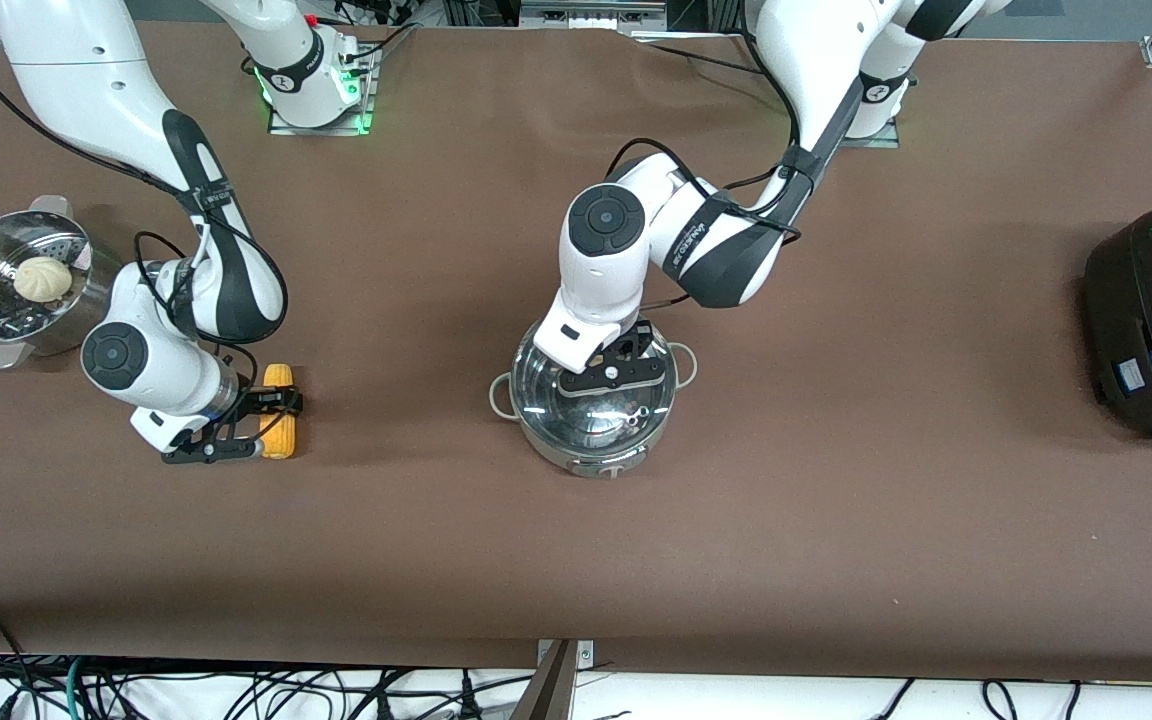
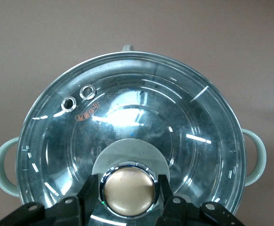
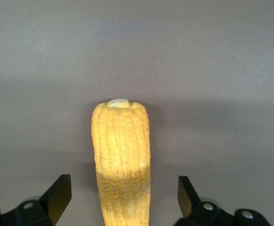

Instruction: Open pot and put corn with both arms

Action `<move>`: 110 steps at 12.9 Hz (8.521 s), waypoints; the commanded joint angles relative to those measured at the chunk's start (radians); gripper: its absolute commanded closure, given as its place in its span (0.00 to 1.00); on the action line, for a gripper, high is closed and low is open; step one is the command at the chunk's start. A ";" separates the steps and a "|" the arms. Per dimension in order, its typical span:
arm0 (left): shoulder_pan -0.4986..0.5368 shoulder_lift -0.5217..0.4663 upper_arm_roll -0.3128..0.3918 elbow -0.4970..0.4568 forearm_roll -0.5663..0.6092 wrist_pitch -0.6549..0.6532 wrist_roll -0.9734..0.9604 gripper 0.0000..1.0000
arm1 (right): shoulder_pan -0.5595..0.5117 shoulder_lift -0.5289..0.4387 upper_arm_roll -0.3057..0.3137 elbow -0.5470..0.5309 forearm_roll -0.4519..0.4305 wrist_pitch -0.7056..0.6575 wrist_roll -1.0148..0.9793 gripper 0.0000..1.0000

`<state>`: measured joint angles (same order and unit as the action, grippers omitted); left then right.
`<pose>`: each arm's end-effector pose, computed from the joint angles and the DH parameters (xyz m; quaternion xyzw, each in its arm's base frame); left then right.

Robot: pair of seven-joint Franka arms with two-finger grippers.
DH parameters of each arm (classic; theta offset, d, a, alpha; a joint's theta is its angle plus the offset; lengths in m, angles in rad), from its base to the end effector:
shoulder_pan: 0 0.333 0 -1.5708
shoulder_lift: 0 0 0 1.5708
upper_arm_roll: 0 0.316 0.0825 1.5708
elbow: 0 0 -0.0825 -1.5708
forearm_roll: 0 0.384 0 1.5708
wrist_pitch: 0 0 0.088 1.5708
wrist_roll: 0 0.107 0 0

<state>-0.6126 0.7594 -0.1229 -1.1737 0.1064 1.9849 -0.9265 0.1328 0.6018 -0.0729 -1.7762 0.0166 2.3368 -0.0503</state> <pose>0.5848 -0.4842 0.3467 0.9952 0.0932 0.0247 0.0159 0.6543 0.0431 0.2168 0.9982 0.0552 -0.0197 0.0150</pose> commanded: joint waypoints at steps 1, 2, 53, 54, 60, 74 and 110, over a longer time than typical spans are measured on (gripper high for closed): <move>0.001 0.011 -0.001 0.032 0.027 -0.021 0.014 0.49 | -0.010 0.007 0.009 -0.020 0.008 0.044 -0.016 0.00; 0.001 0.012 -0.001 0.032 0.027 -0.021 0.012 0.55 | -0.012 0.010 0.010 -0.031 0.008 0.070 -0.016 0.00; 0.703 -0.523 -0.001 -0.759 -0.137 0.124 0.894 0.01 | 0.455 0.274 0.249 0.696 0.006 -0.117 0.833 0.70; 0.703 -0.561 0.002 -0.733 -0.128 0.053 0.894 0.01 | 0.459 0.285 0.249 0.696 0.006 -0.106 0.834 0.69; 0.740 -0.634 0.008 -0.451 -0.091 -0.309 0.893 0.00 | 0.472 0.331 0.249 0.692 0.006 -0.071 0.837 0.34; 0.731 -0.637 -0.010 -0.270 -0.054 -0.442 0.858 0.00 | 0.378 -0.026 0.119 0.689 0.005 -0.640 0.570 0.00; 0.484 -0.730 0.204 -0.356 -0.068 -0.434 0.810 0.00 | -0.197 -0.502 0.144 0.236 -0.069 -0.801 0.072 0.00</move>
<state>-0.1212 0.0450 0.0756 -1.5179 0.0276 1.5535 -0.1096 -0.0459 0.0885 0.0555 -1.5674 -0.0465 1.5445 0.0427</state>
